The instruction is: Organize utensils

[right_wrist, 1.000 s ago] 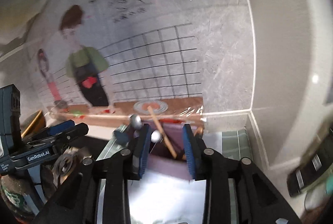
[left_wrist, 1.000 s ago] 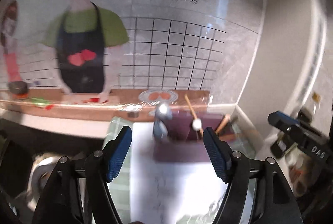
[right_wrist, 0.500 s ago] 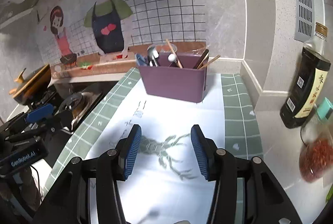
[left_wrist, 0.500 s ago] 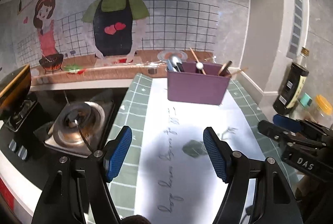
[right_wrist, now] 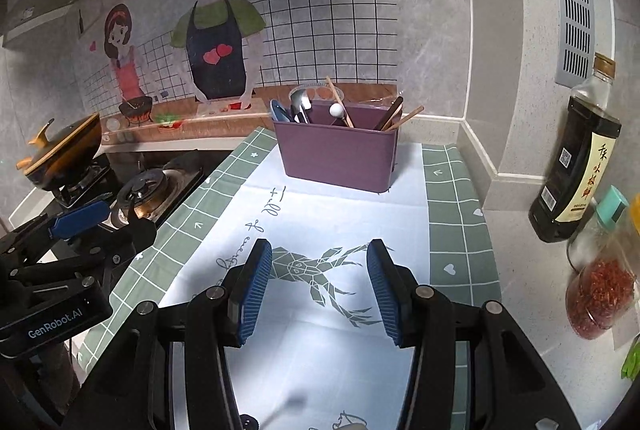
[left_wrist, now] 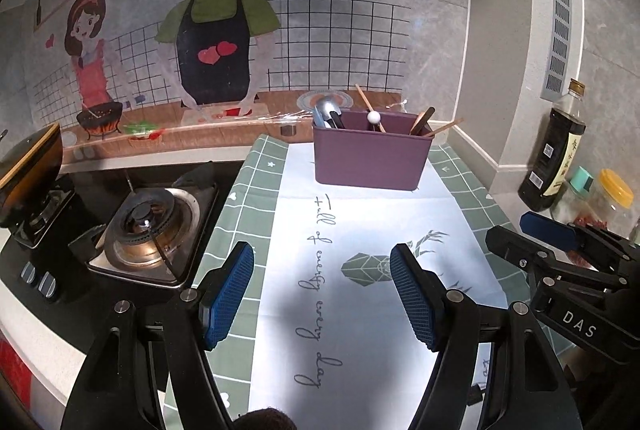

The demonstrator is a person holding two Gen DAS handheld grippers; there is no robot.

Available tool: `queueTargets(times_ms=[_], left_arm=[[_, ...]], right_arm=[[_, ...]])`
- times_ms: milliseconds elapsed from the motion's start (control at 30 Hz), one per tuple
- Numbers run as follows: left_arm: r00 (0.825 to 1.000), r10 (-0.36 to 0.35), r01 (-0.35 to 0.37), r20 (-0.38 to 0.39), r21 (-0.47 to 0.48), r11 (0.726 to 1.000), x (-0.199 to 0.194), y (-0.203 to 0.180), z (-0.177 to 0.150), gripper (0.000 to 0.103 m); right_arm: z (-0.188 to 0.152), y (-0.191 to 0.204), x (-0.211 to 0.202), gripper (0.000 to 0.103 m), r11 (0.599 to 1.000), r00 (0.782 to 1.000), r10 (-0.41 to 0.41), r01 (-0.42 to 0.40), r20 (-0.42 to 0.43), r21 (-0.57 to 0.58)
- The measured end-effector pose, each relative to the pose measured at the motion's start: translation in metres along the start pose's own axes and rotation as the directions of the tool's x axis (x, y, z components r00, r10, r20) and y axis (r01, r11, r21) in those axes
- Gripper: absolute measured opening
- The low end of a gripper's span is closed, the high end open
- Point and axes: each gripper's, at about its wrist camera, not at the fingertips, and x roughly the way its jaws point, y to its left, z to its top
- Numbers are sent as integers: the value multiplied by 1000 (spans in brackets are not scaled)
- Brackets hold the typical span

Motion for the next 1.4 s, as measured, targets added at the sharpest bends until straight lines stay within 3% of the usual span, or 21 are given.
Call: queueTargets(times_ms=[1400], left_arm=[[1000, 20, -20, 5, -11, 1000, -6, -4, -6, 67]], right_arm=[[-4, -2, -4, 47, 1000, 1000, 2, -2, -3, 9]])
